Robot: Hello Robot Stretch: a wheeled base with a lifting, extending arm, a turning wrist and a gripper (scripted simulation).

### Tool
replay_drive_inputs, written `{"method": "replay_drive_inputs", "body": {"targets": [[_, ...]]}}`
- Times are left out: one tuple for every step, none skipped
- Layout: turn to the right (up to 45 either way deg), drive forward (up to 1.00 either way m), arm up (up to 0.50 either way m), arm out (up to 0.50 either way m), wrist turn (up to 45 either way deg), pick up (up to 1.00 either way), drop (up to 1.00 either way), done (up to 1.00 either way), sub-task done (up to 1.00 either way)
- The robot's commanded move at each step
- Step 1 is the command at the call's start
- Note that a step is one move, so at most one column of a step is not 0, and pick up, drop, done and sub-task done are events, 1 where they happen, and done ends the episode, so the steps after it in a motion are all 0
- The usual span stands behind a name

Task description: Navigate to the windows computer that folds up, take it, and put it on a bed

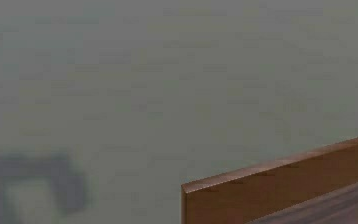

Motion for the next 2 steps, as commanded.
{"method": "replay_drive_inputs", "body": {"targets": [[0.0,0.00,0.00,0.00,0.0,0.00,1.00,0.00,0.00],[0.0,0.00,0.10,0.00,0.0,0.00,0.00,0.00,0.00]]}}
